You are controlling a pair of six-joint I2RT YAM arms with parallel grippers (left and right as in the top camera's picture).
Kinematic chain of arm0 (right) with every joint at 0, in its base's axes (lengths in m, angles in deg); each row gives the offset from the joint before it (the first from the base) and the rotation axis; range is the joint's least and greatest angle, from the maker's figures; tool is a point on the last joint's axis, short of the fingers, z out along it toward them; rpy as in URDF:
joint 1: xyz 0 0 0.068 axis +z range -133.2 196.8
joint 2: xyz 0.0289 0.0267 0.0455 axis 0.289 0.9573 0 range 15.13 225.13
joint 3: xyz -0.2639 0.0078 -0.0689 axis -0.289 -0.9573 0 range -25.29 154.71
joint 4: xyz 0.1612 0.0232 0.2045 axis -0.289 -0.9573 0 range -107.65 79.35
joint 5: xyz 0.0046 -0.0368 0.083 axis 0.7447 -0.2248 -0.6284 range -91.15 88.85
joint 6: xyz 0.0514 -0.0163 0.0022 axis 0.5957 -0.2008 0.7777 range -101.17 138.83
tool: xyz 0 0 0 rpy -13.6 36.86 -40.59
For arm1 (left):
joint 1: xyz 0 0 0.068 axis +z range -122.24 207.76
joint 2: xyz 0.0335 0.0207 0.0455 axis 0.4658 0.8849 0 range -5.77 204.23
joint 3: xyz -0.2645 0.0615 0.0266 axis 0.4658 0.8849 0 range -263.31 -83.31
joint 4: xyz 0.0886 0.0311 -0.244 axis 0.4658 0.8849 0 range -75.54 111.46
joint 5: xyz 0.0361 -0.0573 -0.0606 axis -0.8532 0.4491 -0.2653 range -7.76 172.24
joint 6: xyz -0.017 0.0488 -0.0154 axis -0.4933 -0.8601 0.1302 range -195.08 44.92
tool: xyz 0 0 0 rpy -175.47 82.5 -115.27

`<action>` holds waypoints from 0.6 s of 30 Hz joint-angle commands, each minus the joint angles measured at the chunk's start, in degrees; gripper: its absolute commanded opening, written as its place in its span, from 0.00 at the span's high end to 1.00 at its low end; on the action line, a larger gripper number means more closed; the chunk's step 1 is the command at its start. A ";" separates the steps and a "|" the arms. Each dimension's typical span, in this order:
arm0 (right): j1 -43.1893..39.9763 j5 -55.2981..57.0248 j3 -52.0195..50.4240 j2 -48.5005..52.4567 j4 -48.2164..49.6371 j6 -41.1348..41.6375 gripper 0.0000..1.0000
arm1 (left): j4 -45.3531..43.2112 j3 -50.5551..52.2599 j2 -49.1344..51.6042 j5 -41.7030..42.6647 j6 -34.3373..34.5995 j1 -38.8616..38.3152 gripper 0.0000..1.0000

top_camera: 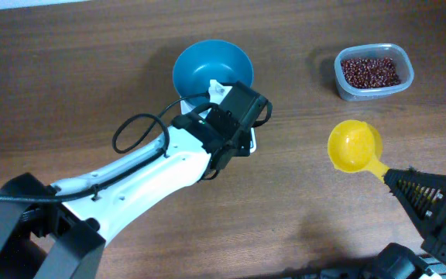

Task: Scoop item into bowl and weigh 50g on scale
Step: 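Move the left gripper over the scale's buttons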

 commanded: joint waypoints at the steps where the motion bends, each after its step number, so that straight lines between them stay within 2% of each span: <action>1: -0.15 0.70 0.90 -0.22 0.20 -0.83 0.96 | -0.13 -0.76 1.97 -1.01 -0.26 -0.22 1.00; 13: -0.15 0.66 0.85 -0.22 -1.01 -0.85 0.96 | 0.92 -0.76 3.32 2.03 -0.28 -0.22 1.00; 18: -0.15 0.50 0.85 -0.22 -2.01 -0.85 0.96 | 5.14 -0.76 3.32 2.40 -0.28 -0.22 1.00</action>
